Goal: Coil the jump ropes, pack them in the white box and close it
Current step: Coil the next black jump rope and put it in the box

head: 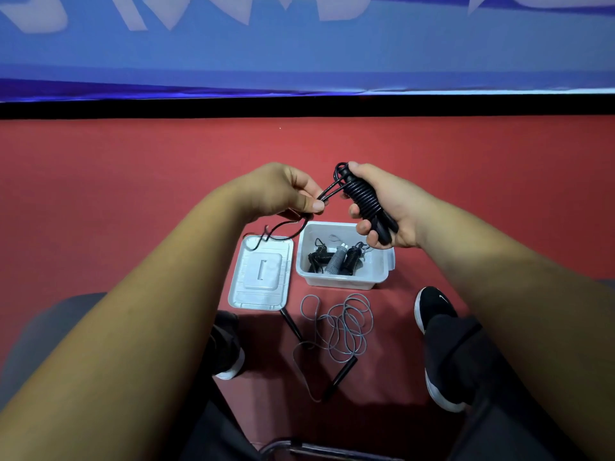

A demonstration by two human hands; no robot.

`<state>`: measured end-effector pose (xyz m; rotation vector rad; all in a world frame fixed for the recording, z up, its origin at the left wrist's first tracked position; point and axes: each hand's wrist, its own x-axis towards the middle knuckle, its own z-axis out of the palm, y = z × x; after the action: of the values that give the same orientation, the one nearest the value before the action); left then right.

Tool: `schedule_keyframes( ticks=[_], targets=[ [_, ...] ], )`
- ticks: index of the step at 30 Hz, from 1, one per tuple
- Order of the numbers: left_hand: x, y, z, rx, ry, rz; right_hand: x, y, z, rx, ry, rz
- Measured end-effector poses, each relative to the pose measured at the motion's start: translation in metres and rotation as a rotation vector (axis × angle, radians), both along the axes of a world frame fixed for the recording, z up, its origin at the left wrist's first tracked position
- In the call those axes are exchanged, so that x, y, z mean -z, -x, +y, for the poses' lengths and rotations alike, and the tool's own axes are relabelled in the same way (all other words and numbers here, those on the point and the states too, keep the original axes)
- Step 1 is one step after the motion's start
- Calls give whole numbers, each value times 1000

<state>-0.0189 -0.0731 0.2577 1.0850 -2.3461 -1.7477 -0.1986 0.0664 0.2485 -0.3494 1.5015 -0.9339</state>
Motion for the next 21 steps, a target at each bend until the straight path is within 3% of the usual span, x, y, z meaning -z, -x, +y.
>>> schedule_keyframes(
  ticks=[10, 16, 21],
  targets=[
    [5, 1, 2, -36, -85, -3, -3, 4, 2, -59, -13, -85],
    [8, 1, -1, 82, 73, 29, -8, 4, 5, -98, -7, -206],
    [7, -5, -5, 199, 219, -62, -10, 2, 6, -114, 11, -267]
  ],
)
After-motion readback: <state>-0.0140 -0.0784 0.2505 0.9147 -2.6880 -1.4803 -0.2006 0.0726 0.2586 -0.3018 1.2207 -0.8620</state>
